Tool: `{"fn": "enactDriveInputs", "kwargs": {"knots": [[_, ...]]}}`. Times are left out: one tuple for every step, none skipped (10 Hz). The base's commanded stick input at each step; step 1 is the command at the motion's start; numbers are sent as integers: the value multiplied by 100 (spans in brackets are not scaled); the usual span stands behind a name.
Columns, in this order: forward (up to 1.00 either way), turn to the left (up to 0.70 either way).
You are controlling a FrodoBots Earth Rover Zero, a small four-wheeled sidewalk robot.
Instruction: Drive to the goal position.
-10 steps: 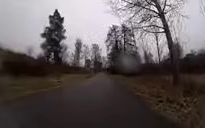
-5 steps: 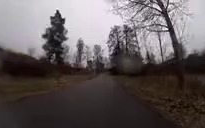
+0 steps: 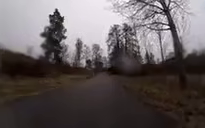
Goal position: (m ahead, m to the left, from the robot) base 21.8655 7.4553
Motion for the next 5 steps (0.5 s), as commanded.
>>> {"fn": "enactDriveInputs", "kwargs": {"knots": [[70, 0], [70, 0], [70, 0], [70, 0], [70, 0]]}}
